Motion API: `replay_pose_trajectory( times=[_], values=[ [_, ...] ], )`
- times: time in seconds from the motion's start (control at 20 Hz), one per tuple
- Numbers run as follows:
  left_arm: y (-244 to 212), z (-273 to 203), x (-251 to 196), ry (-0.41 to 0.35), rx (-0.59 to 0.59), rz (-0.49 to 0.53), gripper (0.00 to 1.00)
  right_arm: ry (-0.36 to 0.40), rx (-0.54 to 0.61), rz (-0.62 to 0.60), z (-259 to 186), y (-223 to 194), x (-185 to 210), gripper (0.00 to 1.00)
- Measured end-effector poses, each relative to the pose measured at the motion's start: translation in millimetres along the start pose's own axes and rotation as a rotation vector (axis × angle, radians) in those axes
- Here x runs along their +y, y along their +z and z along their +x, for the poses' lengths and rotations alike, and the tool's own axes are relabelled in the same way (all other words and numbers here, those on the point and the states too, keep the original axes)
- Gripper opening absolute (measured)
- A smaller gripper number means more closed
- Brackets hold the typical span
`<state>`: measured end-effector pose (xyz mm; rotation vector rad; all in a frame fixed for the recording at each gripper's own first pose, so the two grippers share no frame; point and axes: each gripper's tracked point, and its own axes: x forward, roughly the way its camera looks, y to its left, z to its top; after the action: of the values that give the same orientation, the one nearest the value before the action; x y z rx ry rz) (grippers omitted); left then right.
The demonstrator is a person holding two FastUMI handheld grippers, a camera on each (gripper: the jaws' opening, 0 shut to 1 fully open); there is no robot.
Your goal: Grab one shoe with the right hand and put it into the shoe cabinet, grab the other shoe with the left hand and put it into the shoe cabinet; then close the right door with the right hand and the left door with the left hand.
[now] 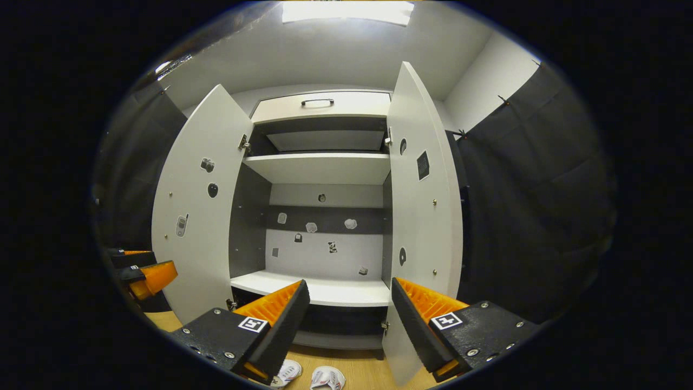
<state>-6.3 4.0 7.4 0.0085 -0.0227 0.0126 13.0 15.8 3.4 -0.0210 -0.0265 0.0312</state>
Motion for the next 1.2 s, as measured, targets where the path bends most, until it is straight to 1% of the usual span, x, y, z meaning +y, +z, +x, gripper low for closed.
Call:
replay_pose_trajectory(
  times=[0.05,0.15,0.25,0.4,0.55,0.75,0.8,1.0,1.05,1.15,1.2],
  values=[
    [0,0,0,0.001,-0.001,-0.001,0.96,0.007,0.021,-0.017,5,-11,3,0.94],
    [-1,0,-2,-0.001,0.003,0.0,0.96,0.01,0.101,-0.058,15,-47,5,0.94],
    [-3,-2,-3,-0.001,0.007,0.002,0.96,0.014,0.197,-0.075,21,-96,9,0.94],
    [-6,-2,-2,0.0,0.013,0.015,0.96,0.034,0.332,-0.058,22,-176,17,0.94],
    [-7,-3,0,0.004,0.015,0.017,0.96,0.03,0.479,-0.104,18,-259,18,0.94],
    [-9,-2,3,0.012,0.019,0.009,0.97,0.058,0.673,-0.124,-1,-343,29,0.94],
    [-10,-1,4,0.014,0.021,0.008,0.96,0.059,0.717,-0.127,-11,-361,25,0.94],
    [-13,-1,7,0.019,0.03,0.004,0.96,0.044,0.848,-0.127,-28,-415,18,0.92],
    [-16,0,8,0.022,0.034,0.008,0.96,0.04,0.87,-0.134,-29,-424,16,0.93],
    [-17,0,8,0.024,0.038,0.006,0.99,0.047,0.883,-0.115,-22,-435,18,0.88],
    [-17,0,9,0.025,0.039,0.006,0.96,0.051,0.884,-0.106,-18,-440,19,0.86]
  ],
)
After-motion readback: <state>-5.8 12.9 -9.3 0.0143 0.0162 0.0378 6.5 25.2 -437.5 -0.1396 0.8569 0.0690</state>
